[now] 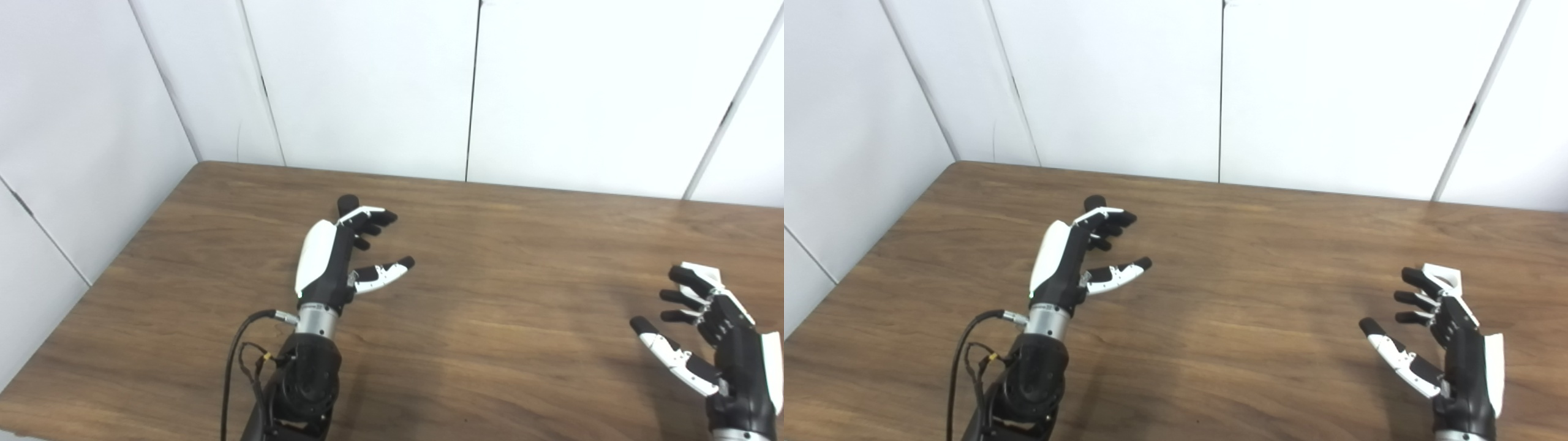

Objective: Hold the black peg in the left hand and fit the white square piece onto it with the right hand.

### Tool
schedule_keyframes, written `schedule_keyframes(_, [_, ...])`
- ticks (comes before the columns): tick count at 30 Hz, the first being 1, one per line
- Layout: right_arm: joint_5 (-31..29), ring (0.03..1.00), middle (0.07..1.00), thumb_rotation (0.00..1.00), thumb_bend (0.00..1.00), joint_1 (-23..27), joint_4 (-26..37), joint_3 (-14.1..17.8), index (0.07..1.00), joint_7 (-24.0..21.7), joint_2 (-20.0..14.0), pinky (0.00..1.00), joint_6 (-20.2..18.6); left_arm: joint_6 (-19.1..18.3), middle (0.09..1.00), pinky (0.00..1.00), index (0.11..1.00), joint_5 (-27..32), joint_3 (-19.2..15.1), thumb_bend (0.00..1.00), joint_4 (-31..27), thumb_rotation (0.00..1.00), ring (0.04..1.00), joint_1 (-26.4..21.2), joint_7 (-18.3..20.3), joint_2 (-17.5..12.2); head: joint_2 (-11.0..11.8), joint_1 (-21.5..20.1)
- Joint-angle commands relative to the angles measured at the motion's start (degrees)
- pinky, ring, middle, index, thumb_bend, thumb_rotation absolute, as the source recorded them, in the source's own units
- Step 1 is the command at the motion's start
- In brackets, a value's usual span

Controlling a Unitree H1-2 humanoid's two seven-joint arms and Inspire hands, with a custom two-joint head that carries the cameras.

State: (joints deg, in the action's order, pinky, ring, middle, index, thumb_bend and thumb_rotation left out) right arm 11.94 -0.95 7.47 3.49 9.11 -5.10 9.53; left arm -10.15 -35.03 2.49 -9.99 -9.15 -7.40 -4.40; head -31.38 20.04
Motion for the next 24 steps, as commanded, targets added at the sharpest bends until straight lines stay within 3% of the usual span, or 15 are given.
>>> schedule_keyframes(1, [0.11,0.682,0.767,0.13,0.59,0.44,-0.39,0.77,0.732,-0.03,-0.98,0.55,1.13,0.44,0.716,0.58,0.654,-0.87,-1.0,0.63,-0.6,0.11,0.696,-2.96,-2.17,-0.87,-0.12,0.06])
schedule_keyframes(7, [-0.62,0.68,0.765,0.12,0.59,0.33,-0.37,1.15,0.728,-0.32,-1.27,0.55,1.51,0.38,0.74,0.61,0.655,-1.18,-1.72,0.62,0.79,0.14,0.728,-4.15,-3.43,-1.17,-0.17,0.33])
schedule_keyframes(11, [-0.78,0.681,0.769,0.12,0.59,0.25,-0.69,1.21,0.724,-0.48,-1.34,0.55,1.52,-0.26,0.763,0.57,0.654,-5.65,-1.26,0.64,2.18,0.19,0.719,-5.07,-5.8,-2.06,-0.12,0.67])
schedule_keyframes(17, [-0.39,0.676,0.762,0.13,0.6,0.37,-1.18,1.23,0.72,-0.15,-1.23,0.54,1.61,-2.12,0.787,0.58,0.657,-10.91,-0.95,0.66,3.41,0.21,0.749,-6.82,-7.99,-3.44,-0.02,0.82])
schedule_keyframes(24, [0.75,0.656,0.741,0.18,0.63,0.25,-1.63,1.38,0.71,0.92,-0.92,0.56,1.4,-3.4,0.8,0.57,0.664,-13.59,-0.93,0.67,5.06,0.22,0.763,-8.61,-9.39,-5.05,0.13,0.7])
